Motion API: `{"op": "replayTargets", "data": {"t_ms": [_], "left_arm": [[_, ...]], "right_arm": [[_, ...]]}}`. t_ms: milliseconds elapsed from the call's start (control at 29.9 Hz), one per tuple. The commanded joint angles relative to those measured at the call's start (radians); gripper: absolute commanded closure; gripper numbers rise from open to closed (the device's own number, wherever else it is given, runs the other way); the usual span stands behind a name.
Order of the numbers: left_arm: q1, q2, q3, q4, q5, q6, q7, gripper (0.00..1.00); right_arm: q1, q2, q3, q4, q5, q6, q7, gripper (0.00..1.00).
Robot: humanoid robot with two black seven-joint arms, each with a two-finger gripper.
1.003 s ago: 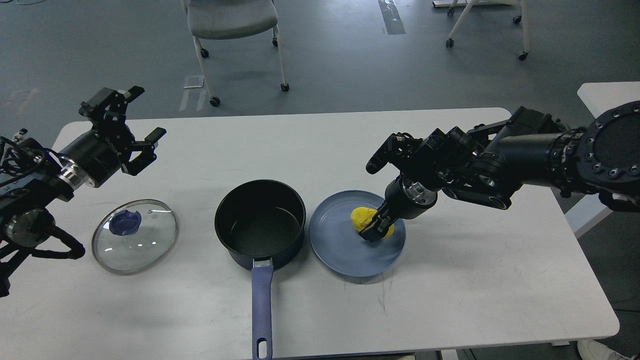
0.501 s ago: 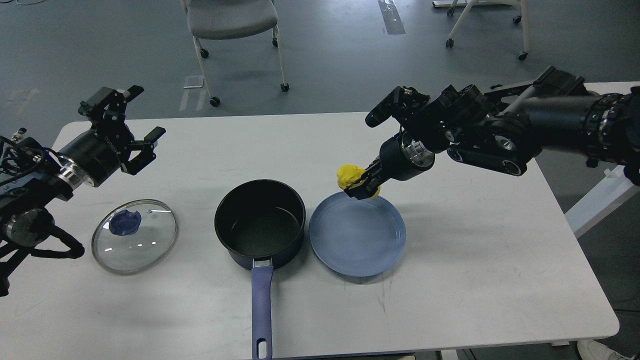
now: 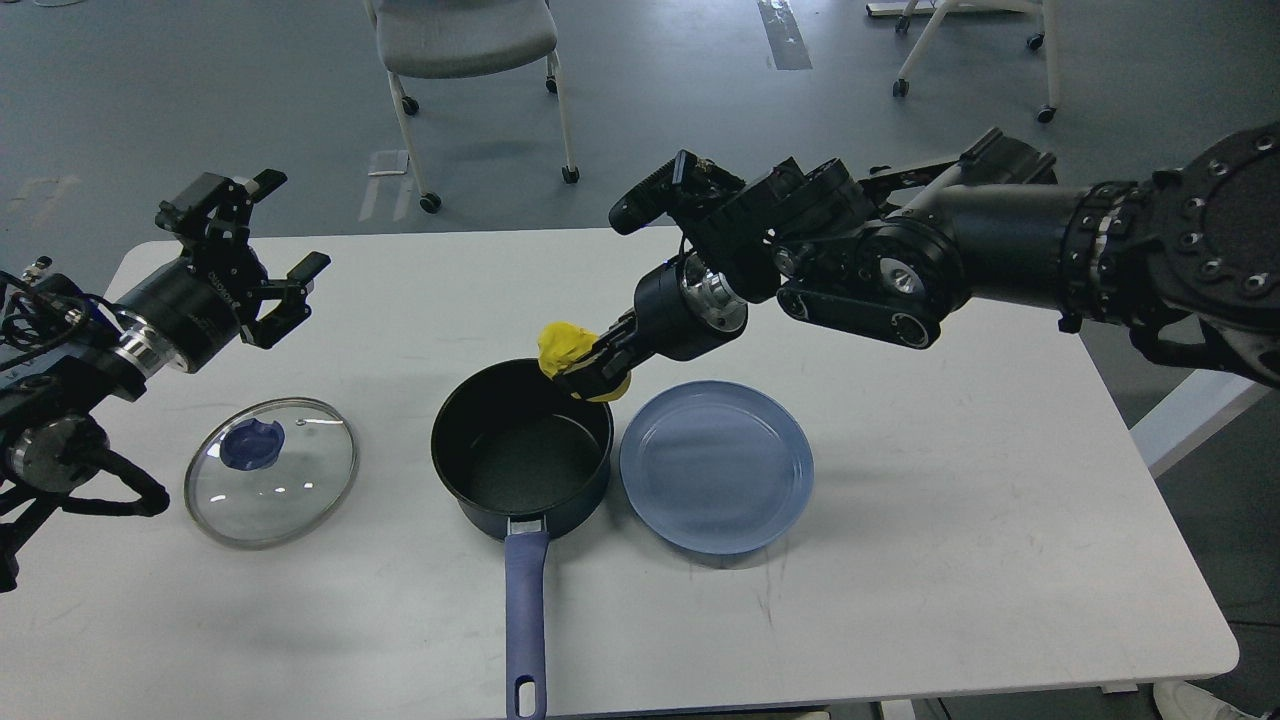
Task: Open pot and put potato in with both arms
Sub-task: 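Carry the potato over the pot and release it inside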
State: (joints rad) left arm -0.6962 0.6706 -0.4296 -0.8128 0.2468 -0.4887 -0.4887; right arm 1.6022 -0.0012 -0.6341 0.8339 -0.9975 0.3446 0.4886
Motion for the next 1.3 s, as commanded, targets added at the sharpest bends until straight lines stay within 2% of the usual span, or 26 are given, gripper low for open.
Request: {"op": "replayTargets", "data": {"t_ms": [0,134,334,635,1270], "left_arm": [[0.001,-0.002,0.000,0.000,0.000,0.000,0.000,0.02],[0.001,0.000,0.000,0.000,0.000,0.000,0.000,0.02],[0.001,0.000,0.000,0.000,0.000,0.000,0.000,0.02],[0.001,0.000,0.000,0.000,-0.001,0.000,0.000,0.02],[0.001,0.000,0.000,0.000,-0.001,0.000,0.000,0.02]], "right_arm": [[-0.033,0.001,-0.030,-0.025,0.000,-0.013,0.000,0.83],[-0.059,0.001,-0.030,-0.045,0.011,-0.050,0.000,0.82],[-0.061,0.001,-0.021,-0.022,0.160,-0.047,0.000,0.81],[-0.064,0.001,-0.013,0.001,0.221,-0.046,0.000,0.81],[-0.154,0.001,-0.001,0.004,0.286,-0.053,0.000,0.70]]}}
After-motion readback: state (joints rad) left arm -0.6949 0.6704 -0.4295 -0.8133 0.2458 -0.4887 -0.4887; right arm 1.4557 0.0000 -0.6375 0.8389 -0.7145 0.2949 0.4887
